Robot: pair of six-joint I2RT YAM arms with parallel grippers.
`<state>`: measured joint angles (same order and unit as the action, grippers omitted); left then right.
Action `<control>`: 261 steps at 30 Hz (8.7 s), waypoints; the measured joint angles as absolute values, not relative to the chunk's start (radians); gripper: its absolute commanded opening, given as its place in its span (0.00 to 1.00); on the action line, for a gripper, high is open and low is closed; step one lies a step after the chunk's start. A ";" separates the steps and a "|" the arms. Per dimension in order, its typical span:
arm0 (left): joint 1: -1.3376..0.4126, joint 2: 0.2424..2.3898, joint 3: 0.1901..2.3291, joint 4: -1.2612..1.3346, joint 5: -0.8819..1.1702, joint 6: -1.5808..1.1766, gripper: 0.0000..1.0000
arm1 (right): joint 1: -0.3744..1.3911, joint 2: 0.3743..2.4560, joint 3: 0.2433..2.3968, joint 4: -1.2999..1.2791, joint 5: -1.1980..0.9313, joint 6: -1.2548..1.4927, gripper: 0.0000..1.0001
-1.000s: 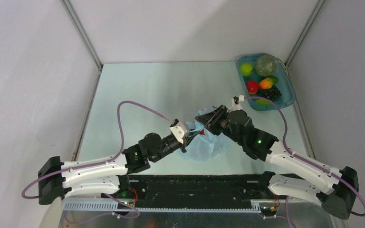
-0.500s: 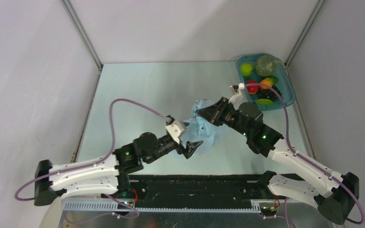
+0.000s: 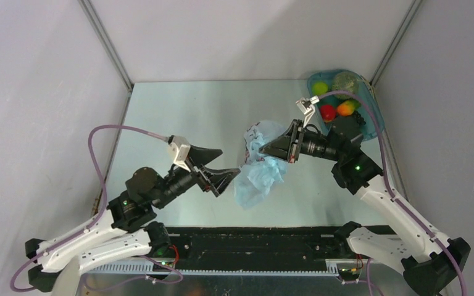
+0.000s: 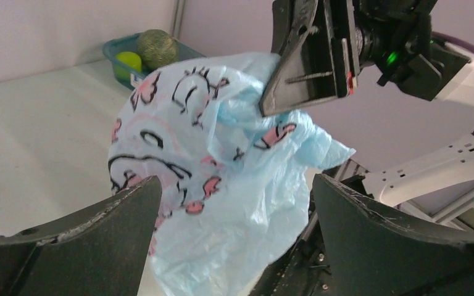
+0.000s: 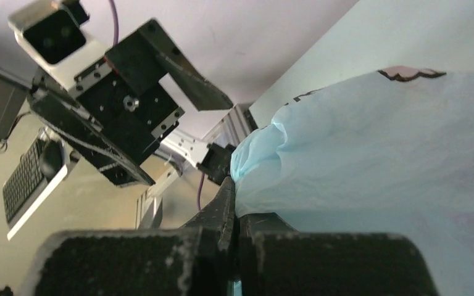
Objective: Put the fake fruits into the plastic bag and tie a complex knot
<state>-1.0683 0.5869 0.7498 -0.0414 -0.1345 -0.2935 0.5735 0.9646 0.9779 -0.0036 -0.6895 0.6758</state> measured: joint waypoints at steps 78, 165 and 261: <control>-0.950 0.984 0.314 0.917 0.179 -1.185 0.59 | 0.521 1.016 0.624 0.360 -0.992 0.717 0.00; -0.950 0.886 0.499 0.263 -0.050 -0.971 0.00 | 0.801 0.681 0.639 -0.318 -0.457 0.533 0.35; -0.778 0.875 0.303 0.326 -0.395 -0.617 0.00 | 0.548 1.161 0.543 0.184 0.303 0.835 0.00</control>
